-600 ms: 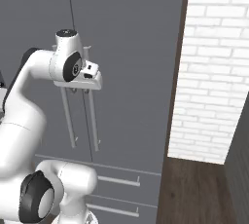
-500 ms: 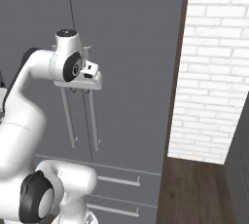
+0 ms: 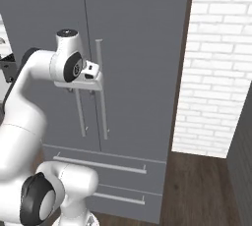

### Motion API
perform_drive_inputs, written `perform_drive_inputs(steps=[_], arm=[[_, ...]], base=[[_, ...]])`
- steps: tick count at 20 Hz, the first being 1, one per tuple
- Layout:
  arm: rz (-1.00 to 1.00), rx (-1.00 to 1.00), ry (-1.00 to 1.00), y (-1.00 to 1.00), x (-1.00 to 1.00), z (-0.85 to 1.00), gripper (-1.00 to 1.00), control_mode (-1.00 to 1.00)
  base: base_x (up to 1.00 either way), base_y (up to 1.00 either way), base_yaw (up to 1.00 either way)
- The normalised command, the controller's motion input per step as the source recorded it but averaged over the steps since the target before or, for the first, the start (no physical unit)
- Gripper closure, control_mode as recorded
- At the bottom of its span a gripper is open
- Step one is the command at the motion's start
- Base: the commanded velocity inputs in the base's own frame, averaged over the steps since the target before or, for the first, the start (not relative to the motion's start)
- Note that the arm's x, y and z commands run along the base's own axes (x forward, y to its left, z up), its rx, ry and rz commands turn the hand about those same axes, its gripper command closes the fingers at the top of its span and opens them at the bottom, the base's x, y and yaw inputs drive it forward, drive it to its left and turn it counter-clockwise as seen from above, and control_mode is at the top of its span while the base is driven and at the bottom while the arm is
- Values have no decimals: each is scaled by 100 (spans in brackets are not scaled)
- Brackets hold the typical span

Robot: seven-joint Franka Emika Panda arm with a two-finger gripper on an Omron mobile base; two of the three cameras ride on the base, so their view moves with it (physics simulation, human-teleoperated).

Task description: Take the strawberry from the fridge and place it on top of the pancake, located on the dining counter.

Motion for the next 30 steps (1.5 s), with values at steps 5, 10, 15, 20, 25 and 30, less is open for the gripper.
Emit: perform_drive_inputs(steps=[5,10,15,20,25,30], arm=[[0,0,0,0,0,0,-100,100],[0,0,0,0,0,0,-100,100],[1,0,0,0,14,-7,-100,-100],[11,0,-23,-15,49,-3,-100,-100],[0,0,-9,-3,56,0,-100,-100],[-8,0,-2,-11,48,0,-100,-100]], base=[[-1,15,0],[11,15,0],[2,2,0],[0,0,0],[0,0,0],[0,0,0]])
